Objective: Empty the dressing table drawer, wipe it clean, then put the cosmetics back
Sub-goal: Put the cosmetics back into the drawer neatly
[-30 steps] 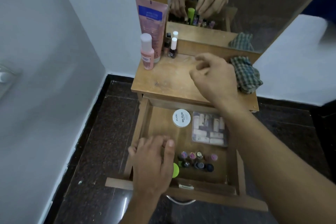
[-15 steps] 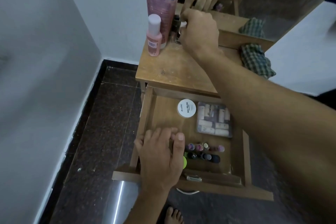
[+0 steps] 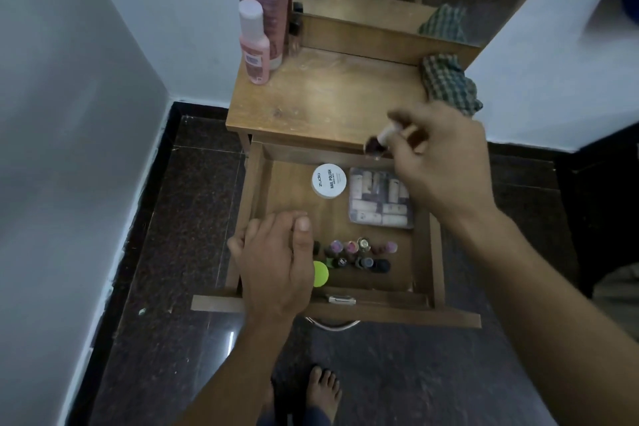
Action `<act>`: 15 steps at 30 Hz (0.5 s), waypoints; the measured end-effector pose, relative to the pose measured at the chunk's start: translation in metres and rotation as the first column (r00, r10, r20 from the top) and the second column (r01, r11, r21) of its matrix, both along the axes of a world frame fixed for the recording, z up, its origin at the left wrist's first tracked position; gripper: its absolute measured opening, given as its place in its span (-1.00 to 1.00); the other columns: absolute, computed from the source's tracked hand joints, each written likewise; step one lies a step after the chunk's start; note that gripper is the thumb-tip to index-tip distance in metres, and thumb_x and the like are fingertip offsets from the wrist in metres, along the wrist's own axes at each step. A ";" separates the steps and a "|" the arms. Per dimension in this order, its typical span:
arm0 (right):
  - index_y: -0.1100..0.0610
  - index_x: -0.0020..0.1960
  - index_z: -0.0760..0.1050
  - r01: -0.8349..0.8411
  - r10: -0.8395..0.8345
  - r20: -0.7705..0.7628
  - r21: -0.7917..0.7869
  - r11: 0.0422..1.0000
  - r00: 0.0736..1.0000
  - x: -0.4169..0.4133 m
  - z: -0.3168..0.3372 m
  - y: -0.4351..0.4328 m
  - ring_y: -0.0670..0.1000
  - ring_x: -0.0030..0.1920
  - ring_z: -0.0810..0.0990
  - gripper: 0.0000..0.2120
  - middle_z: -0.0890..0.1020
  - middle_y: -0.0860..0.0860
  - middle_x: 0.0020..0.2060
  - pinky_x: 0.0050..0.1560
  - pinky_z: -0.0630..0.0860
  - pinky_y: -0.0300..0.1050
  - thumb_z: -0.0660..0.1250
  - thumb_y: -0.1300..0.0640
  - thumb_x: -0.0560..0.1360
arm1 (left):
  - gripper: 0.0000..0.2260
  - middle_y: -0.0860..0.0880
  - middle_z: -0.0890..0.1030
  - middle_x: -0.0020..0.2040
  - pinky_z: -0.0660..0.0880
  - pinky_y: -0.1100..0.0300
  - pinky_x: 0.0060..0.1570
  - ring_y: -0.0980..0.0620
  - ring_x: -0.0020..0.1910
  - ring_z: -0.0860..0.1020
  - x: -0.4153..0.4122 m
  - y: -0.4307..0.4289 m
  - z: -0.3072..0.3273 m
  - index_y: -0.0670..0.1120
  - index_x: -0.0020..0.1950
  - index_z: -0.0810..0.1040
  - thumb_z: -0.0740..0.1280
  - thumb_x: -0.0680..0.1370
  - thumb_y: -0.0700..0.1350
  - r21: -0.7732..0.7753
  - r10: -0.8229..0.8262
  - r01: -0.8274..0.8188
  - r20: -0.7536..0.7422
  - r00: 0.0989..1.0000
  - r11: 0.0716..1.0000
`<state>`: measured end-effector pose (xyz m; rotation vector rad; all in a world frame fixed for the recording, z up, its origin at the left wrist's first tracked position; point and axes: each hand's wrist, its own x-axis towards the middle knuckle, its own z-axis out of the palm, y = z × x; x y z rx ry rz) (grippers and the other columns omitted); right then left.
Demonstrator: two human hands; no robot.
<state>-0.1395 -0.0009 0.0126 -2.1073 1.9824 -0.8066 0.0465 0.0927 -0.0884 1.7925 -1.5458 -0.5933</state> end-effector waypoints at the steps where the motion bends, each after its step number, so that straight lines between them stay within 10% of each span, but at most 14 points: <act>1: 0.08 0.13 0.68 -0.001 0.001 0.003 0.034 0.999 1.000 -0.006 -0.002 0.020 -0.03 -0.08 0.61 -0.82 0.68 -0.01 -0.06 0.00 0.56 -0.05 0.43 0.11 0.54 | -0.33 0.14 0.63 -0.10 0.23 0.00 0.09 0.08 -0.02 0.47 0.000 0.000 0.000 0.03 0.01 0.63 -0.23 0.64 0.31 0.000 0.000 0.000 -0.001 1.000 1.000; 6: 0.07 0.06 0.71 0.010 -0.017 0.048 0.143 0.990 0.999 -0.024 -0.021 0.094 -0.16 -0.18 0.56 -0.83 0.66 -0.08 -0.12 -0.11 0.41 -0.46 0.54 0.15 0.48 | -0.29 0.10 0.62 -0.13 0.17 0.06 0.03 0.03 -0.04 0.48 0.000 0.000 0.000 0.00 -0.06 0.60 -0.26 0.63 0.32 0.011 -0.012 0.011 0.031 0.999 1.000; 11: 0.04 0.04 0.71 -0.072 0.047 0.128 0.197 0.978 0.991 -0.016 -0.046 0.136 -0.08 -0.15 0.63 -0.88 0.67 -0.12 -0.11 -0.14 0.61 -0.01 0.53 0.15 0.50 | -0.27 0.10 0.62 -0.12 0.17 0.07 0.03 0.05 -0.03 0.46 -0.001 0.002 0.001 -0.01 -0.01 0.62 -0.27 0.62 0.34 0.011 -0.019 0.019 0.046 0.999 1.000; 15: 0.01 0.08 0.70 -0.126 0.097 0.168 0.172 0.977 0.981 0.000 -0.055 0.142 -0.12 -0.15 0.61 -0.83 0.65 -0.14 -0.09 -0.18 0.60 -0.02 0.49 0.18 0.51 | -0.25 0.09 0.63 -0.13 0.17 0.07 0.04 0.04 -0.02 0.46 -0.002 0.003 0.003 -0.01 0.00 0.63 -0.27 0.61 0.36 0.016 -0.016 0.015 0.055 0.998 1.000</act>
